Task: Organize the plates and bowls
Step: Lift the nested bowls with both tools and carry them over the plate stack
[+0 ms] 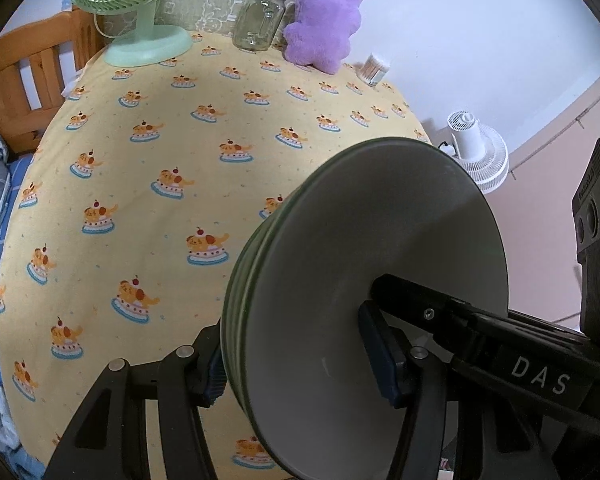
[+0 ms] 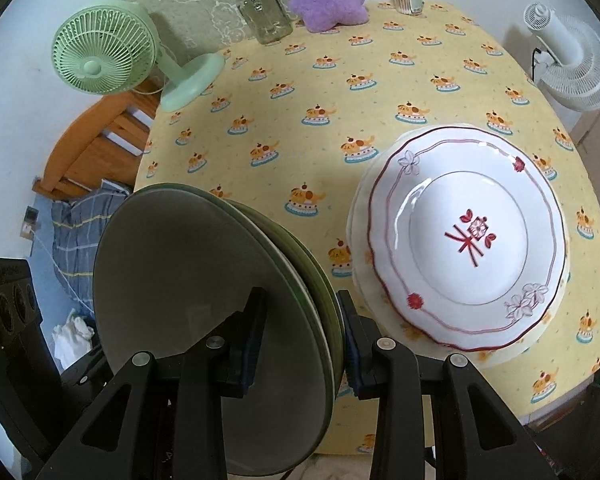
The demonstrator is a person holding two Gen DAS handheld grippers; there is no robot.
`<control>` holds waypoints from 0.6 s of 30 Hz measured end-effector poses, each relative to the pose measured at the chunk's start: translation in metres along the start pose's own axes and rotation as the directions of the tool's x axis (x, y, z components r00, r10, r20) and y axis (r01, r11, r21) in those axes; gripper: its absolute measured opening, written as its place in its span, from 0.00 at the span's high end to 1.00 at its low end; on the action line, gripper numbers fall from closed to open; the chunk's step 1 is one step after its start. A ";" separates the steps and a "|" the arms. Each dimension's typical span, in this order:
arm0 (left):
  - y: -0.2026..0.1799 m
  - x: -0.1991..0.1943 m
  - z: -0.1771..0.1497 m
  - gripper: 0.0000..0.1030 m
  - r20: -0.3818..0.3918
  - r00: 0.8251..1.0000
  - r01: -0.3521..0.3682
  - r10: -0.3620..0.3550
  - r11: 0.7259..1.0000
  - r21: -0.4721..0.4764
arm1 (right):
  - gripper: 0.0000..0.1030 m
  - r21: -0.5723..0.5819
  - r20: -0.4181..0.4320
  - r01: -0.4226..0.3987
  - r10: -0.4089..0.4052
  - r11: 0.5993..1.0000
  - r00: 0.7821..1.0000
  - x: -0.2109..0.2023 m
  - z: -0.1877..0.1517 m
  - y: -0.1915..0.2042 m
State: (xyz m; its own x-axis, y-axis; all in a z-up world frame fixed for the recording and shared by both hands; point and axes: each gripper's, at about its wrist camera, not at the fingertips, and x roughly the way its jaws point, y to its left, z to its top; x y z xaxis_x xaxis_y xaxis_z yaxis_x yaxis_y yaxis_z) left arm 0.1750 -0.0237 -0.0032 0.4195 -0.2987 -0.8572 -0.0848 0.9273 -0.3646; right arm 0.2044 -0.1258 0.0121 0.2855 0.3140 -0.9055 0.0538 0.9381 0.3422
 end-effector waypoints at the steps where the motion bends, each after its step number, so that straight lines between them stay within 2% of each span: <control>1: -0.005 0.001 0.000 0.44 0.006 1.000 -0.005 0.005 1.000 -0.007 | 0.63 -0.008 -0.001 -0.004 0.004 1.000 1.000 -0.002 0.002 -0.004; 18: -0.086 0.032 0.014 0.44 0.039 0.999 -0.036 0.038 0.998 -0.051 | 0.63 -0.070 -0.011 -0.030 0.029 0.997 1.000 -0.035 0.035 -0.083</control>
State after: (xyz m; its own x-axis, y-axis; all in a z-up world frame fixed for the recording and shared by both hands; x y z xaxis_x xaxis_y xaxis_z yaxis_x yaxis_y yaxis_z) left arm 0.2089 -0.1095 0.0055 0.4511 -0.2546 -0.8554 -0.1455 0.9246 -0.3520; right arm 0.2238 -0.2196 0.0238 0.2761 0.3430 -0.8978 -0.0221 0.9362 0.3509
